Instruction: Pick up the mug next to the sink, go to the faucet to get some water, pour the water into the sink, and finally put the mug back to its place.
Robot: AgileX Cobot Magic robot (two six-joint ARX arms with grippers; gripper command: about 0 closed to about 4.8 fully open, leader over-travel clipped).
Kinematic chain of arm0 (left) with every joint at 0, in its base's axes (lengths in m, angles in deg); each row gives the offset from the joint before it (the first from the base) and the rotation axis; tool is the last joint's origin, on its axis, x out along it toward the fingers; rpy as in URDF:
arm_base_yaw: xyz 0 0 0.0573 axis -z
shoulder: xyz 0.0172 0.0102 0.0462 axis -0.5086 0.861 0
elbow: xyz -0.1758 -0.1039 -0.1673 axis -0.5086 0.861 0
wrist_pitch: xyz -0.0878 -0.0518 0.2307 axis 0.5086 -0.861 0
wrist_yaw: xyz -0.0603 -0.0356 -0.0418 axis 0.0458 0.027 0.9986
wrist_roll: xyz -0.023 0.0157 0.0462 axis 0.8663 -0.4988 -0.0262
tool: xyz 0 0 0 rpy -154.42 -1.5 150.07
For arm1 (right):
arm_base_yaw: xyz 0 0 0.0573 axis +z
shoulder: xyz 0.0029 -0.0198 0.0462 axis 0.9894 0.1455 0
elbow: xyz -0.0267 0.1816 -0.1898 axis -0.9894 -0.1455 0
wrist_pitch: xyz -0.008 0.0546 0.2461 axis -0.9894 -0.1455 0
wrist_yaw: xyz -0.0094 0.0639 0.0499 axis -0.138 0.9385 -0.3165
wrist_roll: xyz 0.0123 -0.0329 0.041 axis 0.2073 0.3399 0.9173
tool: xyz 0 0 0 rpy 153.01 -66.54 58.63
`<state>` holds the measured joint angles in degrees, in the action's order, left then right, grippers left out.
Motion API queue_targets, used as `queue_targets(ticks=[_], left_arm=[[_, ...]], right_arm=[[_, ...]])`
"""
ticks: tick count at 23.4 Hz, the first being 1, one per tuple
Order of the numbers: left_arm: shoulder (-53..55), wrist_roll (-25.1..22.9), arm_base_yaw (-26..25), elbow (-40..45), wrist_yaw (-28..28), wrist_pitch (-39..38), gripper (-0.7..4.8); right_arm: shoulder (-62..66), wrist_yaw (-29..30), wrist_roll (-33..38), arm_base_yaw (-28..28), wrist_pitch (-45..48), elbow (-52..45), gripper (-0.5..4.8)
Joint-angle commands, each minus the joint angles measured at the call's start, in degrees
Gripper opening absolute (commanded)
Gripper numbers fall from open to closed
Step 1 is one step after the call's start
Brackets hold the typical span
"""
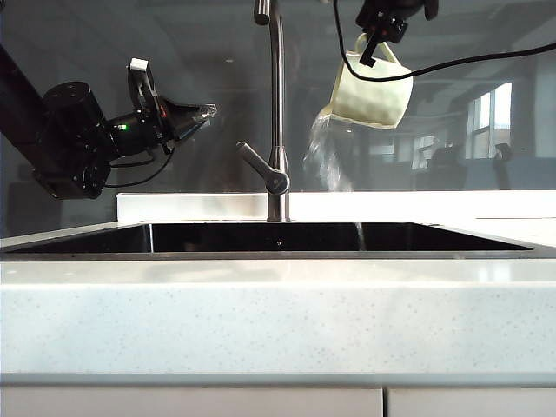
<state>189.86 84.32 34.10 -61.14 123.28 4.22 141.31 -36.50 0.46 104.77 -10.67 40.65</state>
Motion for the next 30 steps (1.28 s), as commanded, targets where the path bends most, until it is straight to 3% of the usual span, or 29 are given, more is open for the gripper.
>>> queue_targets(ticks=[1,6,13,23,30], left_arm=[[-0.44,0.17,-0.02,-0.20,-1.07,2.14,-0.05],[-0.44,0.17,0.13,-0.22,-1.51,2.12,-0.05],[-0.44,0.15,0.26,-0.22,-1.51,2.10,-0.05],[-0.44,0.17,0.26,-0.31,-0.70,2.10,-0.05],[-0.44,0.17,0.26,-0.35,0.68,2.10,-0.05]], right_arm=[[-1.11,-2.03,-7.54,1.31,5.46,0.92,-0.05],[-1.16,-4.15,-22.25,2.71,5.62,0.92,-0.05],[-1.36,-3.39,-32.61,4.52,7.98,0.92,-0.05],[-1.77,-2.34,-39.19,7.30,8.04,0.92,-0.05],[-2.75,-2.40,-39.69,7.48,8.07,0.92,-0.05]])
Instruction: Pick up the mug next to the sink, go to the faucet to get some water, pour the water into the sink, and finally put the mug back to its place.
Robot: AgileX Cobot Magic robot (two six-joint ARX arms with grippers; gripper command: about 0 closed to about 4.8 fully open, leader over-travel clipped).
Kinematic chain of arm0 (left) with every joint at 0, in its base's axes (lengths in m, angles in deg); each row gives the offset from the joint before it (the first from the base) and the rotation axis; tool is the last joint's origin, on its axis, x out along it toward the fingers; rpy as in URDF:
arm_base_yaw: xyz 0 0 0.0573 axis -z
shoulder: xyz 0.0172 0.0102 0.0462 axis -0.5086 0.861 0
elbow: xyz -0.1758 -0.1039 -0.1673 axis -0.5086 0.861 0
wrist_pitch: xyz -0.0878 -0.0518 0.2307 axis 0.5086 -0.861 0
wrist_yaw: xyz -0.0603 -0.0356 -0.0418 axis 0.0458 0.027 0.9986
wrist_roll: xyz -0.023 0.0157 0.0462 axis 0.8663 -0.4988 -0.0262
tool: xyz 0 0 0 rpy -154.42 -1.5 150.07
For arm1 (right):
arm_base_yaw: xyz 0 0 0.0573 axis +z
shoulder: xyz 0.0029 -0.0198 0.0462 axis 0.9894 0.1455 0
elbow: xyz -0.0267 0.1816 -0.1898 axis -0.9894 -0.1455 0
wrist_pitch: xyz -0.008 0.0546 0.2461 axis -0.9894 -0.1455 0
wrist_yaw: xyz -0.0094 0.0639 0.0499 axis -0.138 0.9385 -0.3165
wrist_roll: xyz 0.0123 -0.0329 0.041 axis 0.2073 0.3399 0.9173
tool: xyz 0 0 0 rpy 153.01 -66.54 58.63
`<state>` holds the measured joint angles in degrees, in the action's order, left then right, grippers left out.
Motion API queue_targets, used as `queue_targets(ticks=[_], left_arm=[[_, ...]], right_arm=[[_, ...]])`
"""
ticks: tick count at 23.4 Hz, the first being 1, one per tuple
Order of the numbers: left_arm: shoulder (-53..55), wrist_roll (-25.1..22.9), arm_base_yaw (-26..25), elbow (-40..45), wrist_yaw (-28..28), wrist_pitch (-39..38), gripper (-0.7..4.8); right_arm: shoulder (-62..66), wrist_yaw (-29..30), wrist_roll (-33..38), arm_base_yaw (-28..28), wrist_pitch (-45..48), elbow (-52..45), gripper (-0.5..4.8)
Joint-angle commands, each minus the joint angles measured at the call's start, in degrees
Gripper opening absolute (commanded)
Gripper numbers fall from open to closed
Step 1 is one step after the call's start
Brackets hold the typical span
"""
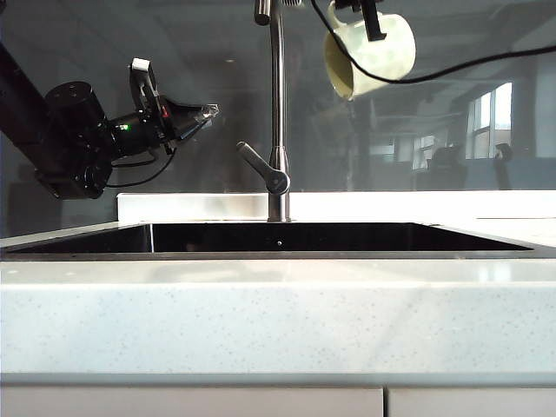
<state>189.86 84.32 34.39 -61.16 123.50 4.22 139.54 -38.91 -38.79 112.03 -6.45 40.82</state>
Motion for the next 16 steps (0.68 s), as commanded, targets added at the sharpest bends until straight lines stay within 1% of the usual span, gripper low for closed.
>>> queue_targets(ticks=[1,3,4,5,6,7,8,10,11,12,13,14,15,16], left_arm=[[-0.44,0.17,-0.02,-0.33,0.44,2.10,-0.05],[-0.44,0.46,-0.02,-0.31,0.48,2.10,-0.04],[-0.42,1.84,-0.02,-0.31,0.46,2.10,-0.04],[-0.44,2.62,-0.02,-0.31,0.46,2.10,-0.04],[-0.42,2.80,-0.02,-0.31,0.57,2.10,-0.04],[-0.44,2.80,-0.02,-0.31,0.98,2.10,-0.04],[-0.44,2.82,-0.02,-0.33,1.36,2.10,-0.04],[-0.42,3.78,-0.02,-0.33,1.33,2.10,-0.05],[-0.42,3.80,-0.02,-0.33,1.31,2.10,-0.05],[-0.44,3.78,-0.02,-0.31,1.31,2.10,-0.05],[-0.44,3.80,-0.02,-0.31,1.31,2.10,-0.05],[-0.42,3.82,-0.02,-0.31,1.33,2.10,-0.05],[-0.42,4.98,-0.02,-0.31,1.31,2.10,-0.05],[-0.44,5.73,0.20,-0.31,1.29,2.10,-0.05]], right_arm=[[-0.98,-0.17,-0.42,0.22,3.85,0.74,-0.05],[-0.98,-0.44,-0.37,0.22,3.67,0.74,-0.05],[-0.98,-0.72,0.70,0.22,3.45,0.74,-0.05],[-0.98,-1.01,3.48,0.22,3.43,0.74,-0.05],[-0.98,-2.01,11.32,0.17,3.45,0.74,-0.05],[-0.98,-3.50,16.59,0.07,3.41,0.74,-0.05],[-0.98,-6.36,24.11,-0.55,3.21,0.74,-0.05],[-1.31,-7.65,32.22,-1.53,1.33,0.72,-0.05],[-2.14,-6.43,41.16,-2.45,-3.15,0.70,-0.05],[-2.49,-5.86,44.41,-2.93,-4.63,0.70,-0.05],[-3.58,-3.19,56.63,-4.52,-9.27,0.68,-0.05],[-3.85,-1.86,61.26,-5.29,-10.88,0.68,-0.05],[-4.52,2.82,70.55,-7.80,-14.86,0.66,-0.06],[-4.72,7.61,77.90,-10.49,-17.29,0.61,-0.05]])
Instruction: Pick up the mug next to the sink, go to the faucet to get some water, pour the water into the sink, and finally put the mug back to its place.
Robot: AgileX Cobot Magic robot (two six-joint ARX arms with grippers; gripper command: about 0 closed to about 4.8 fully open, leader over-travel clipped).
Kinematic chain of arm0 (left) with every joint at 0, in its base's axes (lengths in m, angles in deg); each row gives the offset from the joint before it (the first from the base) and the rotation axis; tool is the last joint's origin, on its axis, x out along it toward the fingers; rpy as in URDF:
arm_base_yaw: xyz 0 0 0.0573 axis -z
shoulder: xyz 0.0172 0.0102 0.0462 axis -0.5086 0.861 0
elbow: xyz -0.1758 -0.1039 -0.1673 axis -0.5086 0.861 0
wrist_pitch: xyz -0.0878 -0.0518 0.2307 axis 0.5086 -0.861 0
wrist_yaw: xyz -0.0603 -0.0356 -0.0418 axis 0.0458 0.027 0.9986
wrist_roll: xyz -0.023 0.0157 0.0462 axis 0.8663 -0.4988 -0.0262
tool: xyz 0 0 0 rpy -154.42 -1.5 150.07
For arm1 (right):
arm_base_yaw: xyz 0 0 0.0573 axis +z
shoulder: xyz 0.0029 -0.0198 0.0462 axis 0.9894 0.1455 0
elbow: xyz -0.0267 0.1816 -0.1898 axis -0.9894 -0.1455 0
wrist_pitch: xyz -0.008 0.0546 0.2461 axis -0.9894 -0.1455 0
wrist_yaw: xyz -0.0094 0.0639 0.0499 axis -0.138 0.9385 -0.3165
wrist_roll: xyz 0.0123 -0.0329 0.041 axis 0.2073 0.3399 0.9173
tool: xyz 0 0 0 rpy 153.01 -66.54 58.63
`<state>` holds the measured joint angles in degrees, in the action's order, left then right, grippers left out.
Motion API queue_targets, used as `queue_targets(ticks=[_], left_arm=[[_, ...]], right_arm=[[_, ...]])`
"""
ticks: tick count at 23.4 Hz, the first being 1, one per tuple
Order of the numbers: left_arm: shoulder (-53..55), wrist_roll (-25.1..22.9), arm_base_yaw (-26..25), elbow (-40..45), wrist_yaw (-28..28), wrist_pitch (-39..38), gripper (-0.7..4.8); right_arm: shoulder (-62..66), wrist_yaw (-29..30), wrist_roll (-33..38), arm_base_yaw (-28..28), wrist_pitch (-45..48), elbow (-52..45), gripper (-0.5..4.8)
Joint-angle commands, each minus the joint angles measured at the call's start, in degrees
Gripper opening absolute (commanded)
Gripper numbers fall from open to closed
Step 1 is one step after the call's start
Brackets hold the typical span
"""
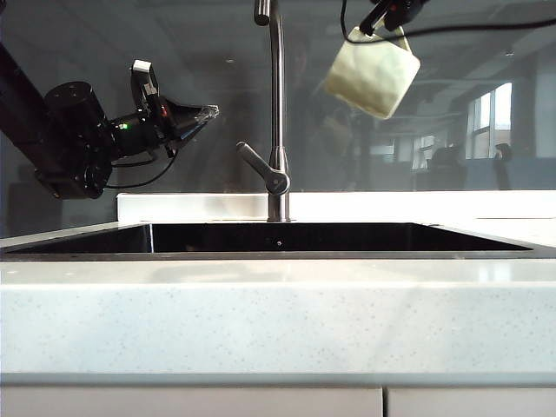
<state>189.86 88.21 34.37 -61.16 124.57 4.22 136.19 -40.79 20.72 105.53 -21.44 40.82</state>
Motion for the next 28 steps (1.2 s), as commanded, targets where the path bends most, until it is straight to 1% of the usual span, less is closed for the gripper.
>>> queue_targets(ticks=[1,3,5,6,7,8,9,10,11,12,13,14,15,17,18,21,25,28], left_arm=[[-0.44,1.84,0.22,-0.31,0.26,2.08,-0.05],[-0.42,1.86,0.48,-0.26,0.28,2.10,-0.05],[-0.44,1.86,0.52,-0.26,0.31,2.08,-0.05],[-0.44,1.86,0.55,-0.26,0.28,2.08,-0.05],[-0.44,1.84,0.57,-0.26,0.26,2.10,-0.05],[-0.44,1.84,0.59,-0.26,0.26,2.08,-0.05],[-0.44,1.84,0.59,-0.26,0.26,2.08,-0.05],[-0.42,1.81,0.59,-0.26,0.22,2.08,-0.05],[-0.42,1.81,0.59,-0.26,0.24,2.08,-0.05],[-0.42,1.81,0.59,-0.26,0.24,2.05,-0.05],[-0.42,1.84,0.59,-0.22,0.26,2.08,-0.05],[-0.42,1.84,0.59,-0.20,0.31,2.05,-0.05],[-0.42,1.84,0.57,-0.20,0.70,2.08,-0.05],[-0.42,1.90,0.57,-0.20,0.96,2.05,-0.05],[-0.42,1.86,0.59,-0.20,1.29,2.05,-0.05],[-0.42,1.81,0.59,-0.20,1.16,2.03,-0.05],[-0.42,1.81,0.59,-0.20,1.16,2.03,-0.05],[-0.42,1.84,0.57,-0.20,1.29,2.03,-0.05]], right_arm=[[-1.38,11.63,21.66,-5.55,-2.97,0.57,-0.05],[-1.36,15.98,27.39,-9.09,-3.69,0.13,-0.05],[-1.40,19.21,31.54,-12.39,-2.91,-0.98,-0.05],[-1.64,22.10,34.45,-15.58,-1.22,-2.84,-0.05],[-1.99,23.15,35.43,-16.90,0.22,-4.24,-0.05],[-3.21,24.35,37.79,-19.82,4.83,-8.41,-0.05],[-3.87,24.83,38.42,-21.14,7.15,-10.54,-0.05],[-5.07,25.94,40.89,-23.93,12.76,-15.54,-0.05],[-5.46,26.88,42.01,-25.38,15.34,-17.81,-0.05],[-6.12,28.63,44.65,-28.46,21.33,-22.88,-0.05],[-6.12,29.27,45.75,-29.57,24.28,-25.07,-0.05],[-6.12,29.97,48.13,-32.02,30.73,-29.77,-0.05],[-6.10,30.25,48.57,-33.92,36.72,-34.01,-0.05],[-6.08,30.23,48.57,-35.65,43.74,-38.49,-0.05],[-5.90,30.25,48.57,-36.81,49.05,-42.03,-0.05],[-5.73,30.23,48.54,-37.33,51.08,-46.62,-0.05],[-4.66,30.01,48.63,-36.72,59.49,-50.47,-0.05],[-2.91,28.89,51.41,-36.74,63.49,-52.94,-0.05]])
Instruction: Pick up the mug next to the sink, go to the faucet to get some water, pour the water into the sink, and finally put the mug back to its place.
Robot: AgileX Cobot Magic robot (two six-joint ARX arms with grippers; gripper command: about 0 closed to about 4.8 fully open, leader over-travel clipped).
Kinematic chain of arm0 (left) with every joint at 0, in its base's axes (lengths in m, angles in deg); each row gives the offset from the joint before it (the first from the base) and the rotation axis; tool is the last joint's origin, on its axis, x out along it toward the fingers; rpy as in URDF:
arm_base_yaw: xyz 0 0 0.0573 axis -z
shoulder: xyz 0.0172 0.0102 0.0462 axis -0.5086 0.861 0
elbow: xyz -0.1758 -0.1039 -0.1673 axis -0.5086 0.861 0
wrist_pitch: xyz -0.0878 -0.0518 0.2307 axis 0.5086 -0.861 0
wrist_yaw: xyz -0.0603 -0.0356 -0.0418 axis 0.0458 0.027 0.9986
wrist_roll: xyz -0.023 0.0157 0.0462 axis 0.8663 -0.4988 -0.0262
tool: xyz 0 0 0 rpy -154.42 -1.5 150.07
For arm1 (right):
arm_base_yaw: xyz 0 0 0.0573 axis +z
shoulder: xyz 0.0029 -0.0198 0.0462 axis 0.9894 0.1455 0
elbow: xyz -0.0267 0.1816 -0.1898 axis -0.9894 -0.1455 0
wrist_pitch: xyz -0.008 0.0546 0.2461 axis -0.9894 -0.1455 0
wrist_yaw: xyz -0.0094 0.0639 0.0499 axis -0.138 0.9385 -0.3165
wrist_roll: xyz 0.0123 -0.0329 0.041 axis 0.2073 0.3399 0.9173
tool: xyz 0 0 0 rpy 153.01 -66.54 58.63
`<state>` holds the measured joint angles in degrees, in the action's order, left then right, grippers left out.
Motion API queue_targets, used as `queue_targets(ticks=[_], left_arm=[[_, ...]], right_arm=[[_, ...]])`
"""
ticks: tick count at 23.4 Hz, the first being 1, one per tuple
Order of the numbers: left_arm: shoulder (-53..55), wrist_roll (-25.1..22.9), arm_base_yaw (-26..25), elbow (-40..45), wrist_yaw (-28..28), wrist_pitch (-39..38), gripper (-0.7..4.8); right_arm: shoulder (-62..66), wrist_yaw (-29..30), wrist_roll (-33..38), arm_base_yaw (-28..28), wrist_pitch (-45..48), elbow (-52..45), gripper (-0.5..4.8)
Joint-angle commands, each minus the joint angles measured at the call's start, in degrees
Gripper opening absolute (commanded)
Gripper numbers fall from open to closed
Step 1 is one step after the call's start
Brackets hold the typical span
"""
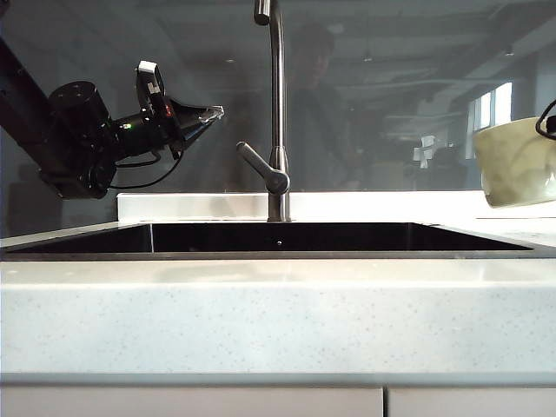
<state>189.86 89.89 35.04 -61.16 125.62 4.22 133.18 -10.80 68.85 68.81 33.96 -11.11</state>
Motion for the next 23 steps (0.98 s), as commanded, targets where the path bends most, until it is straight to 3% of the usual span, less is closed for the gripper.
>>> queue_targets(ticks=[1,7,11,23], left_arm=[[-0.44,0.15,-0.09,-0.20,0.24,2.03,-0.05],[-0.42,0.15,-0.09,-0.20,0.28,2.01,-0.05],[-0.44,0.13,-0.09,-0.20,0.26,2.01,-0.05],[-0.42,0.13,-0.07,-0.20,0.28,1.95,-0.05]], right_arm=[[1.09,-1.66,3.34,-0.02,10.01,-1.99,-0.05],[3.74,-3.04,4.04,1.86,13.18,-3.34,-0.05],[5.18,-8.20,3.78,4.68,14.51,-3.34,-0.05],[9.33,-8.35,3.80,4.85,19.93,-4.98,-0.05]])
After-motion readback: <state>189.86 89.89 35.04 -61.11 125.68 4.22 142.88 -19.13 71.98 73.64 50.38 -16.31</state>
